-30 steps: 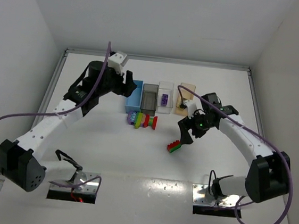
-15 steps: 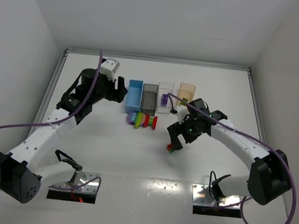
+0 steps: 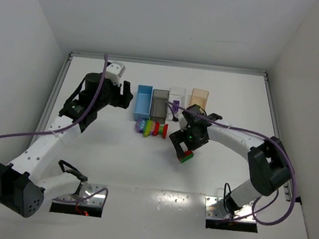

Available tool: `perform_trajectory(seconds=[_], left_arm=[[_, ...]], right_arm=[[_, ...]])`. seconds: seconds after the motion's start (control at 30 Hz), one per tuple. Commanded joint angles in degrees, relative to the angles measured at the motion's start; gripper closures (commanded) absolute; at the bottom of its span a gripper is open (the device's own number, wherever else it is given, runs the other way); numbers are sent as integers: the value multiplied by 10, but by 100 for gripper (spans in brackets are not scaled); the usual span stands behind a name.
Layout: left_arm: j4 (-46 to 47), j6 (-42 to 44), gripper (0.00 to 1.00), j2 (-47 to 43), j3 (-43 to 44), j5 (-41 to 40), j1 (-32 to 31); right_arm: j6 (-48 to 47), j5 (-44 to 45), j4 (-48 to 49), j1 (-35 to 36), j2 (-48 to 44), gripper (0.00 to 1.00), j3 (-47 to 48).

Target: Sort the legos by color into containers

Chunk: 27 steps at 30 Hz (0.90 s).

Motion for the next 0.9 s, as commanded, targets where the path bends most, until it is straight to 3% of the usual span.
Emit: perform_trajectory(seconds=[0.0,0.63,0.87], left_arm=[[5,5,27,-6,-1,-4,8],[11,5,26,6,-1,1,8],[16,5,26,6,-6,6,8]], right_arm=[[25,43,18,12,22,0,30],[37,57,7,28,94,0,64],[42,57,7,28,105,16,64]])
